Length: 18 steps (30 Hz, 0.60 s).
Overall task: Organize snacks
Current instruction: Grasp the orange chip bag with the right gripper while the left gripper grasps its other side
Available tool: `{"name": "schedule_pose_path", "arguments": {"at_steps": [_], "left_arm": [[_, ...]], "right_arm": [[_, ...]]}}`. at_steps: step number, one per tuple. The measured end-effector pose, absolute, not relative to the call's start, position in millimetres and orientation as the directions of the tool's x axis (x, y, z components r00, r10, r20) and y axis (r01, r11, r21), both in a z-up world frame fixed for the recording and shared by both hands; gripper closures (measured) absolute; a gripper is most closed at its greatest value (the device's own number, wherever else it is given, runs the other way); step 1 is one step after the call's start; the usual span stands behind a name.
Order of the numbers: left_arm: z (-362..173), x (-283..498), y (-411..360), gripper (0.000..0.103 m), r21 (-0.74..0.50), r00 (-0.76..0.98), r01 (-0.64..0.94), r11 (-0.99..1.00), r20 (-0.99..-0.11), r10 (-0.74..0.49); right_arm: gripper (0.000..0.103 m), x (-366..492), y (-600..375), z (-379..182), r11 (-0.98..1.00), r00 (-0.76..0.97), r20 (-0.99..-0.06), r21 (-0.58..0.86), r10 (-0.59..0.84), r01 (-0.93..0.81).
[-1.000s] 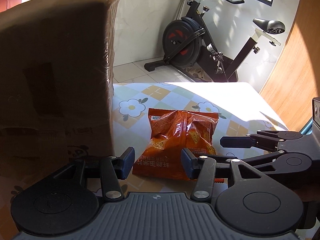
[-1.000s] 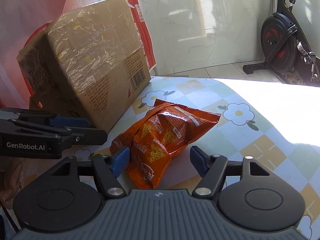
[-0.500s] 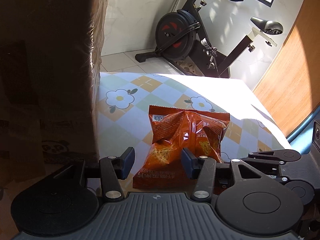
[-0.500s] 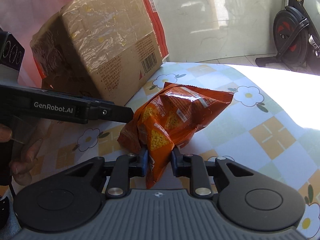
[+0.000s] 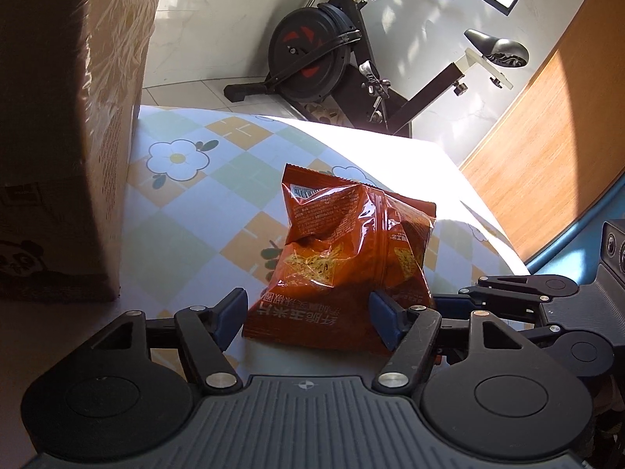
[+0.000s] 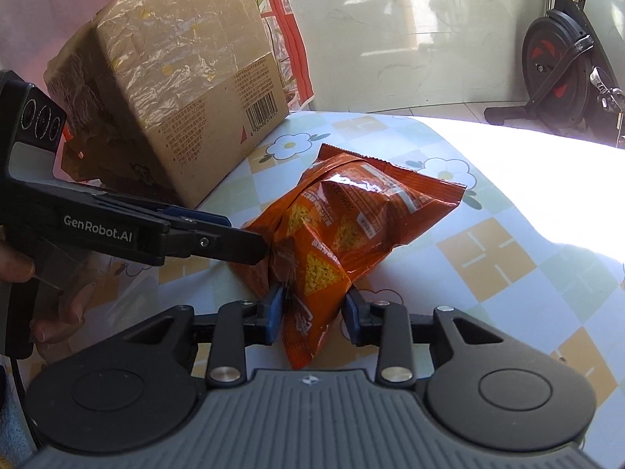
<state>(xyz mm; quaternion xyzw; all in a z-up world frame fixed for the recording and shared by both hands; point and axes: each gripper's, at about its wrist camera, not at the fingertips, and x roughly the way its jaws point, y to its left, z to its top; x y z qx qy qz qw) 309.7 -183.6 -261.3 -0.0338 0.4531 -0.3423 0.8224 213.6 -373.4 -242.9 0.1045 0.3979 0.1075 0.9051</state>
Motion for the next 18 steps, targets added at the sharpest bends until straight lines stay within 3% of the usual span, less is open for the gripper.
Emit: {"name": "schedule_pose_path", "arguments": {"at_steps": [5,18], "left_arm": [[-265,317,-185,0.032,-0.391,0.338,0.537,0.748,-0.712,-0.615],[-268,321,-201,0.032,-0.378,0.332,0.571,0.728,-0.705,-0.627]], "right_arm": [[0.046,216,-375,-235,0.968,0.669,-0.703,0.217,0.242,-0.123],[0.046,226,-388,-225,0.976,0.689,-0.693,0.180,0.212,-0.120]]}}
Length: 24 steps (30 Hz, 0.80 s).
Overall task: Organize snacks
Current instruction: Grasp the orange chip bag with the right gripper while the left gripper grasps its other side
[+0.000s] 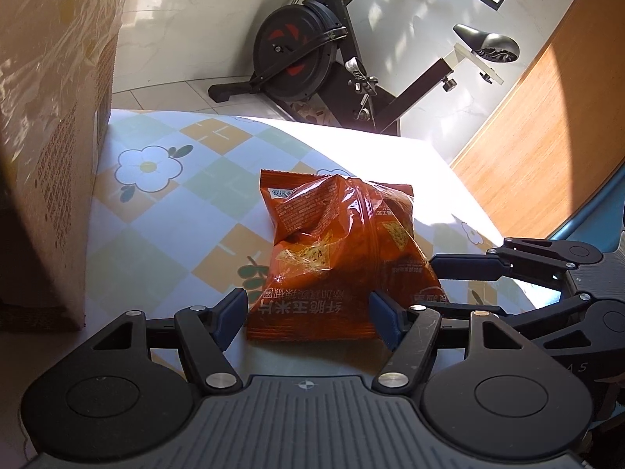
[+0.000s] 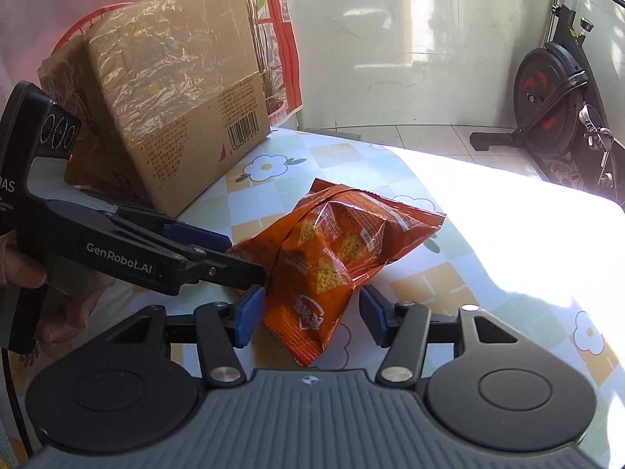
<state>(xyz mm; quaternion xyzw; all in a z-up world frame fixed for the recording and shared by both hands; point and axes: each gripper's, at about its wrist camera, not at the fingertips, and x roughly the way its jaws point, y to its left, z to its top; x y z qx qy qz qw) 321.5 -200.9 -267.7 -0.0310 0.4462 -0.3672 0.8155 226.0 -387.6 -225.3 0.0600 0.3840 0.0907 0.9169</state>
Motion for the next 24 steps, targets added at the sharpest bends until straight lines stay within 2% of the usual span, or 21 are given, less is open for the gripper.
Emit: {"name": "schedule_pose_path", "arguments": {"at_steps": [3,6,8,14,24], "left_arm": [[-268,323,-204,0.032,-0.378,0.328,0.576,0.725,-0.706,-0.628],[-269,322,-205,0.031,-0.352,0.338,0.575,0.739,-0.720,-0.606],[-269,324,-204,0.031,-0.358,0.333,0.577,0.734,-0.718,-0.612],[-264,329,-205,0.030,-0.375,0.328,0.596,0.710,-0.694,-0.641],[-275,344,-220,0.026,-0.416,0.284,0.599,0.684,-0.688,-0.668]], "right_arm": [[0.046,231,-391,-225,0.977,0.699,-0.684,0.185,0.209,-0.110],[0.068,235,-391,-231,0.979,0.700,-0.686,0.169,0.197,-0.110],[0.072,235,-395,-232,0.975,0.706,-0.674,0.192,0.217,-0.115],[0.076,234,-405,-233,0.967,0.710,-0.659,0.208,0.248,-0.145],[0.076,238,-419,-238,0.960,0.715,-0.647,0.238,0.267,-0.144]]}}
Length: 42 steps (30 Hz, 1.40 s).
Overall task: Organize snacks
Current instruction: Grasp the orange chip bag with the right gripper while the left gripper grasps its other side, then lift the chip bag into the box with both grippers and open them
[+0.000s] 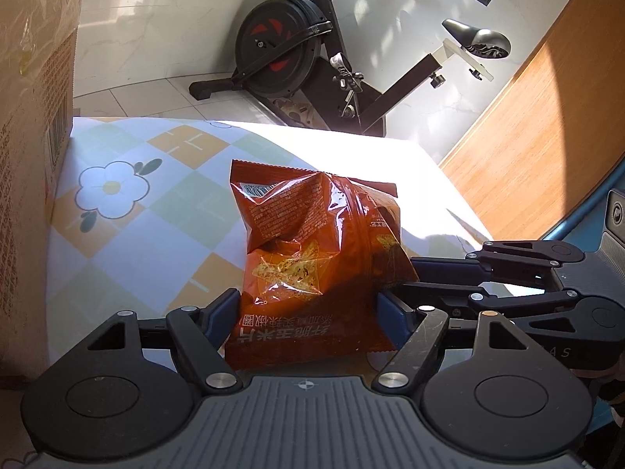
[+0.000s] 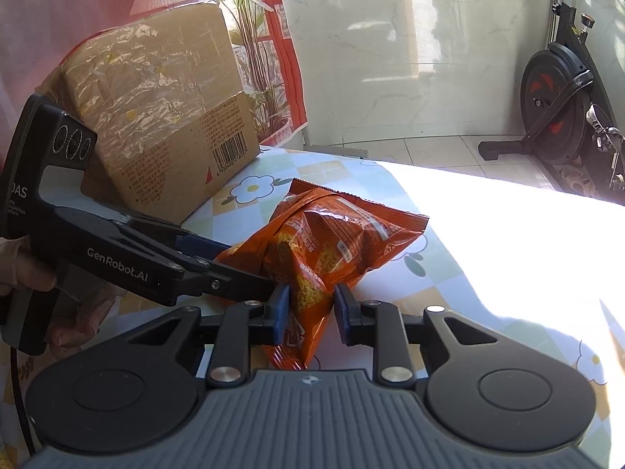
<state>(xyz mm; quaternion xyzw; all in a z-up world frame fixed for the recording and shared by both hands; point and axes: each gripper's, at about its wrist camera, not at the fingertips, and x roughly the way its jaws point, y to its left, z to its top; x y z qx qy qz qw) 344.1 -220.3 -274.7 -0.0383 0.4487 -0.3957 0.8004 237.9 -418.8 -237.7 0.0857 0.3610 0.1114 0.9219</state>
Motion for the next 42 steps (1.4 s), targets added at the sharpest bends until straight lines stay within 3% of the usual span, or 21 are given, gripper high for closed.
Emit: {"name": "schedule_pose_path", "arguments": {"at_steps": [3,6,12,23,32,42], "left_arm": [[-273,344,-219,0.036,-0.427,0.291,0.598,0.678,-0.672,-0.680],[-265,335,-221,0.040,-0.397,0.308,0.613,0.683,-0.676,-0.669],[-234,307,-221,0.040,-0.344,0.359,0.643,0.685,-0.655,-0.665],[-135,277,-201,0.040,-0.205,0.461,0.707,0.676,-0.591,-0.662],[-50,291,-115,0.040,-0.106,0.578,0.672,0.733,-0.543,-0.608],[-27,344,-22,0.041,-0.124,0.635,0.566,0.815,-0.565,-0.527]], "right_arm": [[0.076,237,-424,-239,0.960,0.728,-0.636,0.252,0.256,-0.118],[0.077,233,-426,-237,0.957,0.738,-0.623,0.269,0.259,-0.109],[0.078,205,-422,-217,0.960,0.787,-0.572,0.265,0.231,-0.090],[0.078,175,-387,-129,0.980,0.878,-0.452,0.180,0.154,-0.080],[0.077,224,-306,-49,0.974,0.919,-0.335,0.158,0.206,-0.161],[0.077,321,-217,-22,0.955,0.892,-0.343,0.132,0.295,-0.265]]}}
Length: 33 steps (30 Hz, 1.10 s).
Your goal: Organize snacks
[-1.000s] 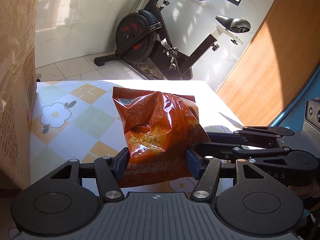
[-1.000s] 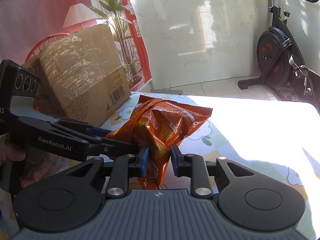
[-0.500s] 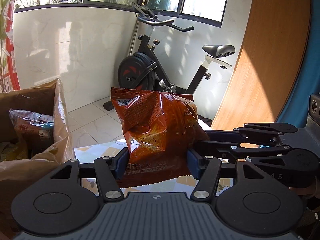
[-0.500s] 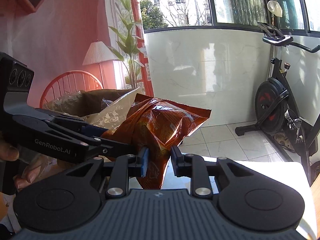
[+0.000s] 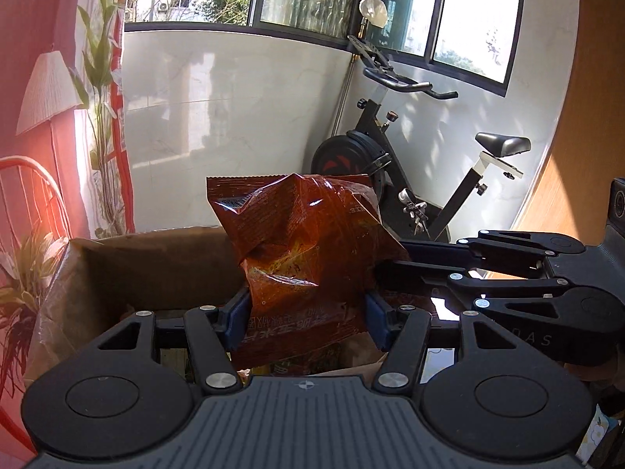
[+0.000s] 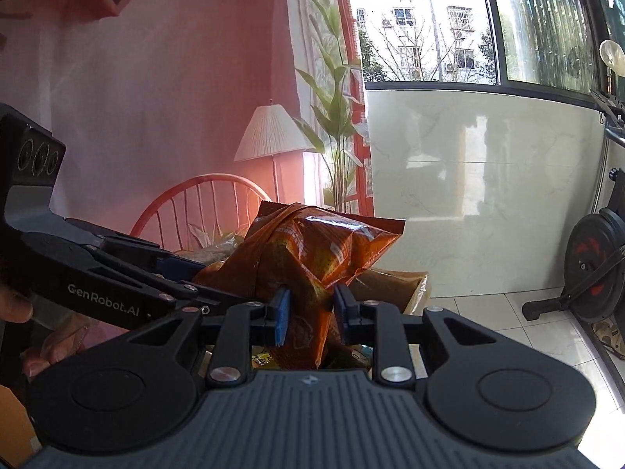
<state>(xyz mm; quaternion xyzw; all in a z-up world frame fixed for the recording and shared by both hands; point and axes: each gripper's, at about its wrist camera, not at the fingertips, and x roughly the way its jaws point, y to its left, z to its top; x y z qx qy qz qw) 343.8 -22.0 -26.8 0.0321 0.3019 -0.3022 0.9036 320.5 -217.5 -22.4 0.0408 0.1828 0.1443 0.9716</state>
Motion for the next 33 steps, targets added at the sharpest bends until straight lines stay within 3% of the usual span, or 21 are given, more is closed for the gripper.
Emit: {"name": "schedule_pose_path", "arguments": {"at_steps": [5,9,11,14,25,33], "left_arm": [[-44,366,7,0.041,-0.153,0.639,0.470,0.869,-0.620,-0.455],[-55,370,10,0.037,-0.065,0.670,0.411,0.909,-0.655,-0.349],[-54,367,15,0.036,-0.038,0.681,0.396,0.918,-0.658,-0.321],[-47,365,16,0.024,0.003,0.702,0.374,0.928,-0.654,-0.281],[3,301,-12,0.019,0.104,0.808,0.339,0.935,-0.541,-0.232],[27,227,-41,0.013,0.142,0.857,0.314,0.939,-0.469,-0.215]], "right_arm": [[0.075,362,-186,-39,0.950,0.858,-0.409,0.140,0.312,-0.279],[0.071,379,-179,-55,0.958,0.840,-0.461,0.157,0.287,-0.241],[0.057,375,-181,-56,0.961,0.847,-0.456,0.162,0.275,-0.225],[0.045,360,-190,-53,0.969,0.860,-0.449,0.156,0.243,-0.193],[0.004,284,-217,-19,0.989,0.914,-0.393,0.140,0.102,-0.050],[0.001,214,-231,-10,0.981,0.918,-0.395,0.185,0.027,0.051]]}}
